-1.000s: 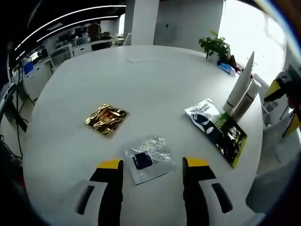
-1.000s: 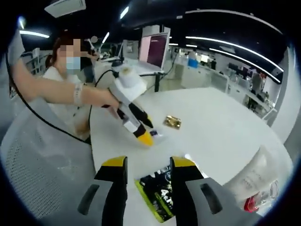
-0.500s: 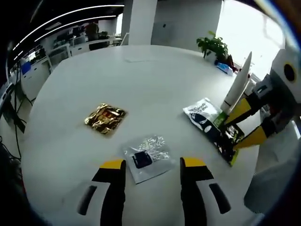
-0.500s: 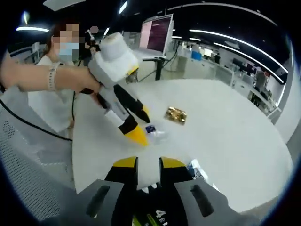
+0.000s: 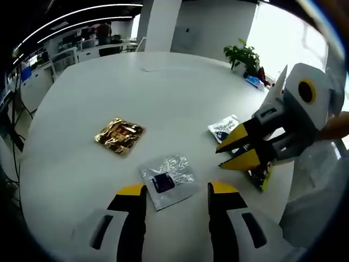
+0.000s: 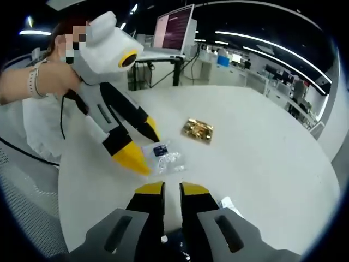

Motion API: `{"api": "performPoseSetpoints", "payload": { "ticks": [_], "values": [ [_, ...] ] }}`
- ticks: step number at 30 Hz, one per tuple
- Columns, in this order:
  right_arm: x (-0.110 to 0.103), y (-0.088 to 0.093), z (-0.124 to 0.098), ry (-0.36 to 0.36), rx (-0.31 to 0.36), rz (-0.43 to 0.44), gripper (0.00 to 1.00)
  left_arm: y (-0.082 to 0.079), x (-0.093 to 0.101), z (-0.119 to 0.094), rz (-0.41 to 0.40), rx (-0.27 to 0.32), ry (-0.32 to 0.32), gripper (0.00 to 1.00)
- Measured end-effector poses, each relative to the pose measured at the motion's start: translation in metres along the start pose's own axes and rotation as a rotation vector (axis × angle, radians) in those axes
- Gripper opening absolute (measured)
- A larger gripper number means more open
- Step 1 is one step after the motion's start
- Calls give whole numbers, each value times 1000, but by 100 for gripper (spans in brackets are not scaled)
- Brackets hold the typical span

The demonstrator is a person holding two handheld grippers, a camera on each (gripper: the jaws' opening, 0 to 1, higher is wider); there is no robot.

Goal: Arrange the skincare products in the storage area until every visible bottle or jar stands upright without overlapping.

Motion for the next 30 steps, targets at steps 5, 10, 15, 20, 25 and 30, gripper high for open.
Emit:
{"api": "performPoseSetpoints", "payload": {
  "ticks": [5,10,15,20,25,30],
  "values": [
    [-1,1,16,6,-15,7,12,-1,-2,-1,-32,22,24,38],
    [-2,1,22,3,-18,8,10,-3,-12,-1,-44,24,35,36],
    [-5,3,25,-12,-27,15,10,-5,-21,-1,-65,33,40,35],
    [-8,2,28,-25,-23,28,8,-3,-25,-2,-73,40,39,34],
    [-7,1,31,-33,-21,33,7,-4,-34,-2,-91,47,42,34],
    [-7,1,31,-44,-25,46,6,-5,-42,-4,-143,77,53,29]
  ]
}}
Point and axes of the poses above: the point that each gripper's makers call its tool centre point, and the gripper's own axes: z roughly forward along the fingers, x roughly to its right, y roughly out of its underside, the point moved 8 cm from there along -z, roughly backward along the fingers, and after that the axes turned 11 degrees about y, right-handed, at the moved point
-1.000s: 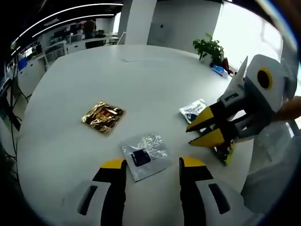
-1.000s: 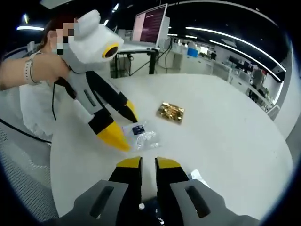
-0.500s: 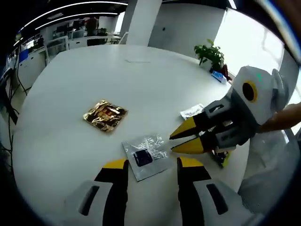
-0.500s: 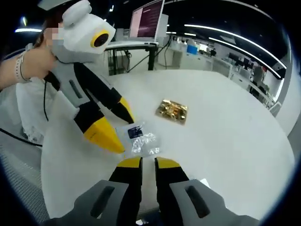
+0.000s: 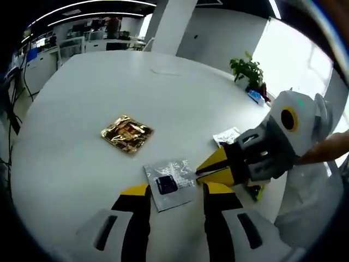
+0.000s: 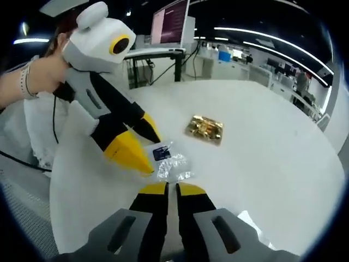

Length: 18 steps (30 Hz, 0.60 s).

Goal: Arrange the skincare products in the storage area until every visible bottle or jar stands upright without overlapping.

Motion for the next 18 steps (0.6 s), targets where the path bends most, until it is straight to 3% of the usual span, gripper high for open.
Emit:
{"api": "performPoseSetpoints", "payload": {
  "ticks": [7,10,12,15,18],
  "values": [
    [1,0,0,3,0,0,5,-2,2,-10,-84,71,34,16],
    [1,0,0,0,1,0,4,0,21,-9,-145,100,123,7],
    [1,0,1,1,1,-1,4,0,20,-6,-148,90,146,6],
    [0,0,1,1,4,-9,4,3,22,2,-122,50,130,4],
    [1,0,1,0,3,-9,4,2,18,7,-118,50,113,0]
  ]
}}
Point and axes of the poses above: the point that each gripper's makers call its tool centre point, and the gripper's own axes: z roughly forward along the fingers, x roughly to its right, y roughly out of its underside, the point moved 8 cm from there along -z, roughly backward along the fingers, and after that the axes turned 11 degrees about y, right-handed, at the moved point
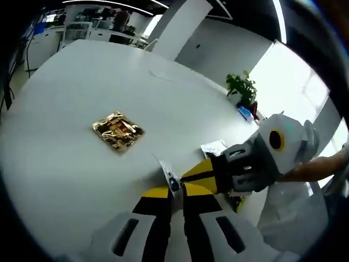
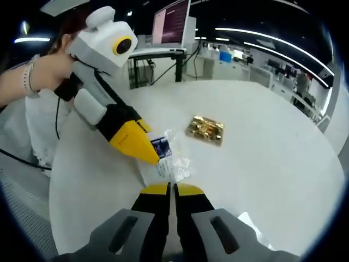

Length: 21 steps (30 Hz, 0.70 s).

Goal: Arrange the skincare products in the storage area until every visible bottle or jar stands upright without overlapping.

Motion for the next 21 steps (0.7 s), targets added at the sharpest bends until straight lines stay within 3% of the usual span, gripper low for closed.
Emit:
{"api": "performPoseSetpoints", "payload": {
  "ticks": [4,10,17,21],
  "values": [
    [2,1,-3,8,-11,-6,8,-4,-5,-2,-14,15,-12,0],
    [5,-3,-18,16,1,-10,8,-10,-4,-8,-34,70,-26,0],
    [5,-13,-42,23,46,13,8,-11,15,-21,-24,132,-5,0],
    [5,-18,-61,23,91,109,8,-11,31,-28,-28,184,24,0]
  ]
}}
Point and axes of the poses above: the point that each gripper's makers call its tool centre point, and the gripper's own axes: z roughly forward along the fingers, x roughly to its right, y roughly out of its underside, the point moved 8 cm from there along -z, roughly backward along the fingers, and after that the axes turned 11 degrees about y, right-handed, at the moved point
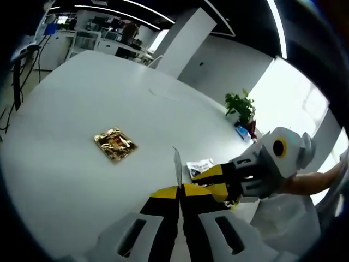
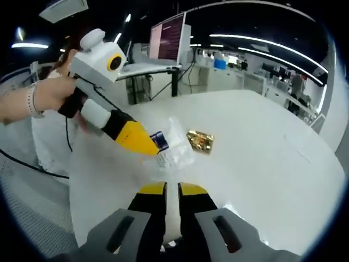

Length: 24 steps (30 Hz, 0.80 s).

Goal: Arrange the skincare products in the storage area until every visible bottle or jar stands upright without overlapping.

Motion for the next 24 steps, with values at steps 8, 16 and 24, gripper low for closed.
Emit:
{"api": "performPoseSetpoints", "payload": {
  "ticks": [8,16,24],
  "values": [
    [1,-9,-40,4,57,96,11,-6,35,-13,-44,132,99,0],
    [-1,-23,-81,-62,190,432,12,-8,68,-21,-93,227,228,0],
    [-4,-20,-97,-106,229,595,16,-8,87,-19,-140,260,341,0]
  ]
}}
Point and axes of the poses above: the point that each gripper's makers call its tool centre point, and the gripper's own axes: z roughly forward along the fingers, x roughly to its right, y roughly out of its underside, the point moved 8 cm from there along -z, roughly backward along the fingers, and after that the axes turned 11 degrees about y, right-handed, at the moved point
